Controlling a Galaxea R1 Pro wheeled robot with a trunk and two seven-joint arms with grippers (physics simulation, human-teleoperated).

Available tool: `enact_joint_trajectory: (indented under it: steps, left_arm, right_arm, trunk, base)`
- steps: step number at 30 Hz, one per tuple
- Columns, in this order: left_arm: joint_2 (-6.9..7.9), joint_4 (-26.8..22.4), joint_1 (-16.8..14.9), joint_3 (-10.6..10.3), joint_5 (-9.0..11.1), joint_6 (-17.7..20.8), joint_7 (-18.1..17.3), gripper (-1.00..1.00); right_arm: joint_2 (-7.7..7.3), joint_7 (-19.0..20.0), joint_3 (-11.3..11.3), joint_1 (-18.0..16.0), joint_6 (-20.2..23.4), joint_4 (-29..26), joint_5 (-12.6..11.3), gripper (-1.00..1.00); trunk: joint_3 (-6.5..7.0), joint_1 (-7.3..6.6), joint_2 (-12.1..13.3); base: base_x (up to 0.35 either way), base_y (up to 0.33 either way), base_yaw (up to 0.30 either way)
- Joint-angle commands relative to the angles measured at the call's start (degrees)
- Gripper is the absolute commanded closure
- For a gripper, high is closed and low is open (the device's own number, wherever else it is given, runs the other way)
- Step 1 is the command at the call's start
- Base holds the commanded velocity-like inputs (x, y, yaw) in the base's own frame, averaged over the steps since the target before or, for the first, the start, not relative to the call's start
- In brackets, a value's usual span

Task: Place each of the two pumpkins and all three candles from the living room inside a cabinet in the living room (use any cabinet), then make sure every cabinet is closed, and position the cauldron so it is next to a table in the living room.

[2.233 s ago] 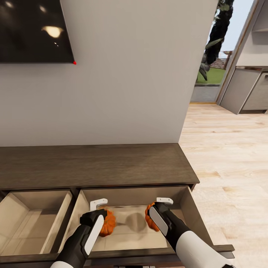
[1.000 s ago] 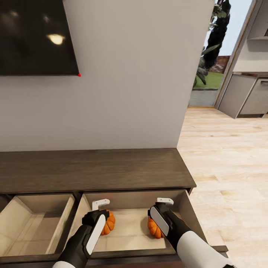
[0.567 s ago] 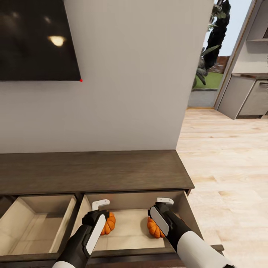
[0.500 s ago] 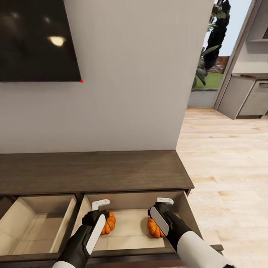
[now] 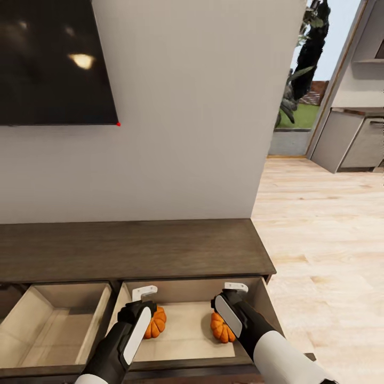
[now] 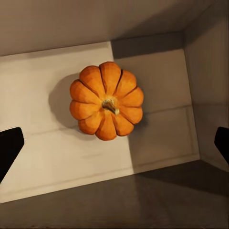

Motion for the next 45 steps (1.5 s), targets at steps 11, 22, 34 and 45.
enact_joint_trajectory:
  steps: [11,22,34,45]
  left_arm:
    - [-0.01,-0.75,0.0,0.01,0.05,1.0,0.0,-1.0]
    - [-0.01,-0.79,0.0,0.01,0.05,1.25,0.0,-1.0]
    - [0.07,-0.93,0.0,0.01,0.05,1.26,0.0,-1.0]
    - [0.05,-1.11,0.0,0.07,0.05,1.26,0.0,-1.0]
  right_arm:
    - [-0.01,0.02,0.0,0.0,-0.04,0.0,0.04,-1.0]
    - [0.09,0.02,0.0,0.0,-0.12,0.0,0.05,-1.0]
    - [0.02,0.02,0.0,0.0,-0.13,0.0,0.05,-1.0]
    - [0.07,0.02,0.0,0.0,-0.13,0.0,0.05,-1.0]
  trunk:
    - [1.98,-2.42,4.43]
    - [3.95,-4.84,8.84]
    - [6.11,-7.47,13.65]
    - [8.08,-9.89,18.06]
  base:
    - [-0.074,0.0,0.0]
    - [-0.001,0.0,0.0]
    - [0.0,0.0,0.0]
    - [-0.037,0.0,0.0]
